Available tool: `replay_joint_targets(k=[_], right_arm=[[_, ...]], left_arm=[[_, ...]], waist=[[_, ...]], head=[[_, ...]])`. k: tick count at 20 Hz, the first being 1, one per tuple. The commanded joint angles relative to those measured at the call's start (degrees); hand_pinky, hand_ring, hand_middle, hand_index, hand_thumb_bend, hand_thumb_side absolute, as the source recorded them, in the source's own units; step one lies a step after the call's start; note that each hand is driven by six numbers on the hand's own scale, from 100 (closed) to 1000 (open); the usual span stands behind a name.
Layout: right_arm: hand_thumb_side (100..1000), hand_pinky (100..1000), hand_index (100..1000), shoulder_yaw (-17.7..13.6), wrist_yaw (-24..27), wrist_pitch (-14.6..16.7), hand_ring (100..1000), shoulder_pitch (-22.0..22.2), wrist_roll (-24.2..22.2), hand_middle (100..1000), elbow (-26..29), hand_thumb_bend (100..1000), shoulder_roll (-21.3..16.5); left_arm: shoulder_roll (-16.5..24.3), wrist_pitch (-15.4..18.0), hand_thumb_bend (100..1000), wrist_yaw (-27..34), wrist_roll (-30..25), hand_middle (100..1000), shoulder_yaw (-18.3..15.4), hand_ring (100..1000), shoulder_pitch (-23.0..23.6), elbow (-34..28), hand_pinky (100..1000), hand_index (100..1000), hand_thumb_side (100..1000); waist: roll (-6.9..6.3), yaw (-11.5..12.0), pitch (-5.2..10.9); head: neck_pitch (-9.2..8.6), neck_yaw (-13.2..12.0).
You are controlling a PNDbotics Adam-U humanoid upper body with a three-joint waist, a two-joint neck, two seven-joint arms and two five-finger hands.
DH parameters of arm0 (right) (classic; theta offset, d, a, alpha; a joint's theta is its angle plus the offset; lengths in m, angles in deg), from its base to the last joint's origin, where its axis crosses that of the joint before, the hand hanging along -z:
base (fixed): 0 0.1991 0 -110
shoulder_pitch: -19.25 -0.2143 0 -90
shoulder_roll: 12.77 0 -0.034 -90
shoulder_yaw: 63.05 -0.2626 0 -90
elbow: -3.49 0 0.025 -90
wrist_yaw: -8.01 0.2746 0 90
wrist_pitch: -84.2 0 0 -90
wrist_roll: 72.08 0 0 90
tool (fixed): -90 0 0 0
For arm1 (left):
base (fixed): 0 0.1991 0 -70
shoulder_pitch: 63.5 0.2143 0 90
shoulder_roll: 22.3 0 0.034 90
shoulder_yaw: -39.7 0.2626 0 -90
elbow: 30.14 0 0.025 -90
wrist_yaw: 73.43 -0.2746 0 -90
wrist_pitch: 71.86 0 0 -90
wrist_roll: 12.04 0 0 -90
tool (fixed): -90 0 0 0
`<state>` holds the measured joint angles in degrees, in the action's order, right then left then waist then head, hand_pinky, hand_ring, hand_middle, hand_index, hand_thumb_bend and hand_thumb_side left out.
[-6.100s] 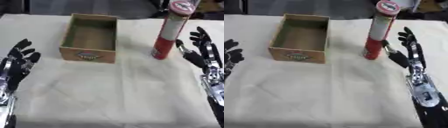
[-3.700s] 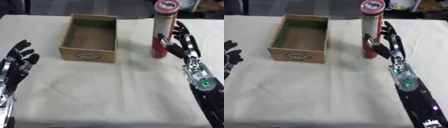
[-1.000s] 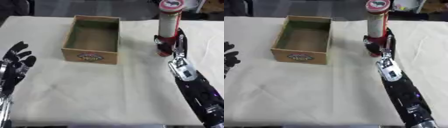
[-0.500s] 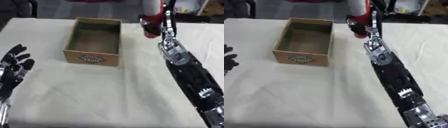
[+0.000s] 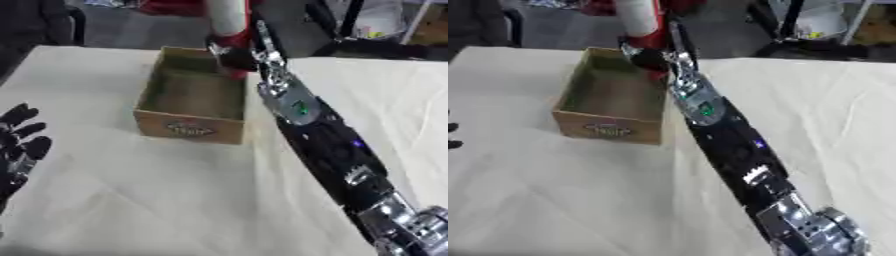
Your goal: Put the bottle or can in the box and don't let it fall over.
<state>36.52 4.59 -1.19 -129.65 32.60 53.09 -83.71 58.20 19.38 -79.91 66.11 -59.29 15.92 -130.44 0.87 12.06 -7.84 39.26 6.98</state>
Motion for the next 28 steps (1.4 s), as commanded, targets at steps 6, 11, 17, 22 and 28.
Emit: replay_joint_targets(k=[6, 11, 17, 22, 28], right_arm=[[332, 1000, 1000, 0.0, -16.7, 4.8, 959, 0.6, -1.9, 904, -1.4, 496, 0.7], [348, 1000, 1000, -1.2, -22.2, 4.4, 973, 1.8, -0.2, 934, -1.3, 485, -0.4], [359, 1000, 1000, -0.8, -18.2, 3.4, 963, 3.5, -0.3, 922, 6.8, 464, -5.9], [365, 1000, 1000, -1.4, -8.3, 0.5, 984, 9.4, -0.3, 952, 19.4, 442, -15.0], [384, 1000, 1000, -6.5, 0.3, -0.3, 998, 25.7, 2.0, 971, 31.1, 414, -22.7]], left_arm=[[0.7, 0.0, 740, 0.2, -0.1, 879, 0.0, 859, -0.7, -0.9, 760, 962, 642], [0.7, -0.1, 741, 0.0, 0.0, 879, -0.3, 860, -0.3, -0.9, 760, 962, 642], [1.0, -0.3, 741, -0.1, 0.6, 879, -1.0, 860, 0.9, -0.7, 761, 962, 643], [1.2, -0.4, 741, -0.4, 1.0, 879, -1.5, 860, 1.7, -0.6, 761, 962, 643], [1.8, -0.6, 741, -0.6, 1.8, 879, -2.3, 860, 2.5, -0.6, 761, 962, 644]], waist=[[0.11, -0.1, -0.19], [0.14, -1.3, 0.07], [0.19, -4.5, 0.95], [0.54, -7.5, 1.58], [0.92, -10.9, 1.78]], head=[[-1.07, 0.2], [-0.92, -0.3], [-0.44, -2.0], [0.01, -4.0], [0.37, -6.7]])
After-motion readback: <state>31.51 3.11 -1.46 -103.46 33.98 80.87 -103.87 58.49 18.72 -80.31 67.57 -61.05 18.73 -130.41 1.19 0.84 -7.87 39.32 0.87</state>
